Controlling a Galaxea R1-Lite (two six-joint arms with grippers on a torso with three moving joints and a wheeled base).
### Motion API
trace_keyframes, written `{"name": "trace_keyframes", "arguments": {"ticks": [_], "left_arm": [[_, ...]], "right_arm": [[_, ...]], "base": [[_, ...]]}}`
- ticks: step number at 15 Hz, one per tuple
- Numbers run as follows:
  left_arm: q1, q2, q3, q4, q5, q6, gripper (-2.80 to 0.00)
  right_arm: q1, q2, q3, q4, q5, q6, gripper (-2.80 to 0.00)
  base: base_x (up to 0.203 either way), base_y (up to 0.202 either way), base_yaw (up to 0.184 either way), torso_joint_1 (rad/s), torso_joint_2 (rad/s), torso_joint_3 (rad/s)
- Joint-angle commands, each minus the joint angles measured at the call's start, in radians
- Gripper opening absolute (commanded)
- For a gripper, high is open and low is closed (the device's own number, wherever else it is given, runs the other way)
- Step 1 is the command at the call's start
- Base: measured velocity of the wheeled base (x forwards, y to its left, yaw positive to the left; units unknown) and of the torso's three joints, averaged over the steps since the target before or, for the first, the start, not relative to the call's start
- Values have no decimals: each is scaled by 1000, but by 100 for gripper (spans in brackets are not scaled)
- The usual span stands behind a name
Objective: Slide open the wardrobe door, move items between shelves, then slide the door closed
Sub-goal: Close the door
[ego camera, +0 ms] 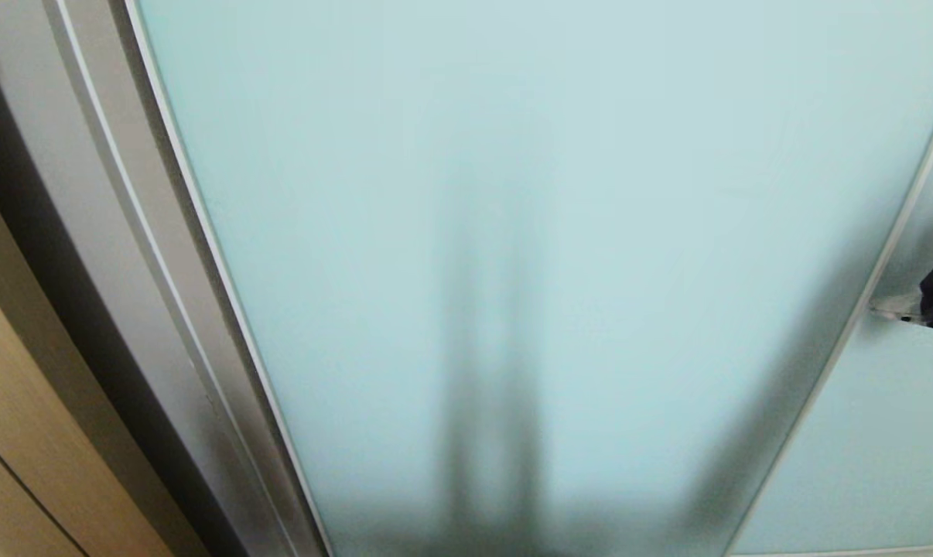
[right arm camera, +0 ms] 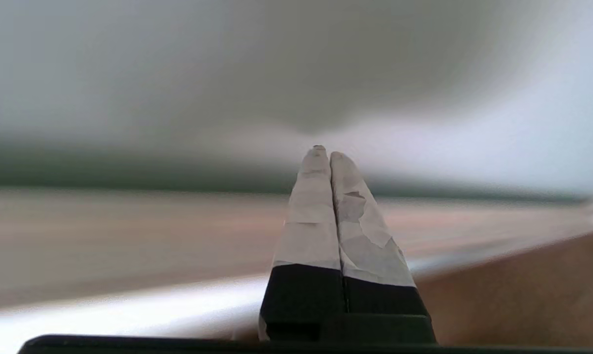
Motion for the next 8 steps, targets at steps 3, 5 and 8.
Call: {"name": "trace_keyframes", "arguments": {"ticks": [3,5,8], "left_arm": [[0,0,0,-1,0,-1,-280],[2,2,0,-1,0,-1,-280],[0,2,0,-1,0,-1,-280]], "right_arm": [[-100,-78,-7,-54,-151,5,-280],[-159,-163,4,-54,-166,0,-280],[-184,-329,74,-42,-214,-65,-280]], "base": [[0,0,0,0,0,0],[0,0,0,0,0,0],[0,0,0,0,0,0]]}}
